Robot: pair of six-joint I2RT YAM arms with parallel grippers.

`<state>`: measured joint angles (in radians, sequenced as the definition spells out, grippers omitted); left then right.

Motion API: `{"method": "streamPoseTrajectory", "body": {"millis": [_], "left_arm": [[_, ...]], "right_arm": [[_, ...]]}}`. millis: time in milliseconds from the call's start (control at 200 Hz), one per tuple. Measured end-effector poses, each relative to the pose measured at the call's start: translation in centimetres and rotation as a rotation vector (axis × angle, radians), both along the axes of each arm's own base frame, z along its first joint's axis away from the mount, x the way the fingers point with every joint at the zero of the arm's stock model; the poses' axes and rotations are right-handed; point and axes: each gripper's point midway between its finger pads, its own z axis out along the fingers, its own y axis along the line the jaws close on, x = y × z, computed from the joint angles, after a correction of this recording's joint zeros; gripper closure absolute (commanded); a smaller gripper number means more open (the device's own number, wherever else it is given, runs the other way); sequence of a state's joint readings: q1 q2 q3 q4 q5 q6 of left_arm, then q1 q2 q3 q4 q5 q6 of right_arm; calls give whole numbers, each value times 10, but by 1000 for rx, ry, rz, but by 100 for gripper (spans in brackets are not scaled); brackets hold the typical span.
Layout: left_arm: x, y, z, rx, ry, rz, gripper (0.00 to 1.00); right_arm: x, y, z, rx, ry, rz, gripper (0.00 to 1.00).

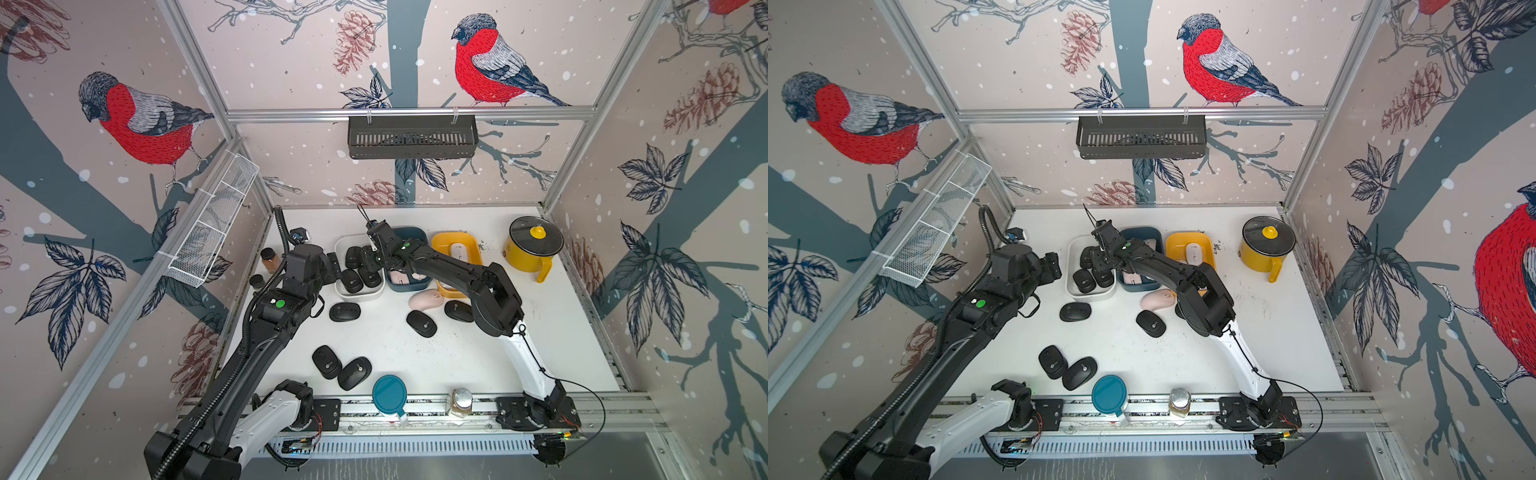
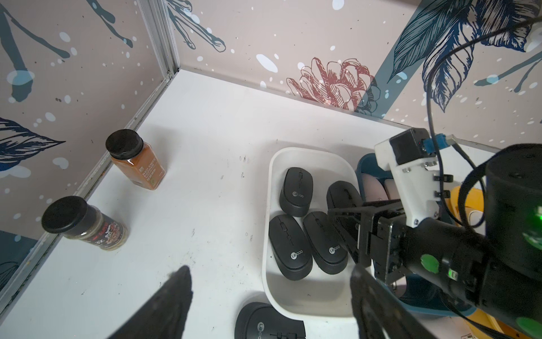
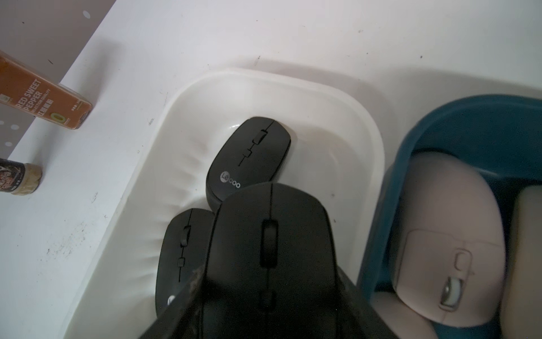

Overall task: Place the mice by color into the storage box
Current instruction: Place the mouse in the storage box.

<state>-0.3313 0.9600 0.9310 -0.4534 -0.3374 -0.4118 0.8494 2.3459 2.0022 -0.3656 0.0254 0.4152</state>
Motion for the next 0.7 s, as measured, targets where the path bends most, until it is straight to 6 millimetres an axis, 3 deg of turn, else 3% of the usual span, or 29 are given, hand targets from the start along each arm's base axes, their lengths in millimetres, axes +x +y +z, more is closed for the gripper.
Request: {"method": "streamPoseTrajectory", "body": {"millis": [700], "left_arm": [[-2, 0, -20, 5, 44, 0, 17]], "right_arm": [[21, 12, -16, 9, -17, 2, 34]]}}
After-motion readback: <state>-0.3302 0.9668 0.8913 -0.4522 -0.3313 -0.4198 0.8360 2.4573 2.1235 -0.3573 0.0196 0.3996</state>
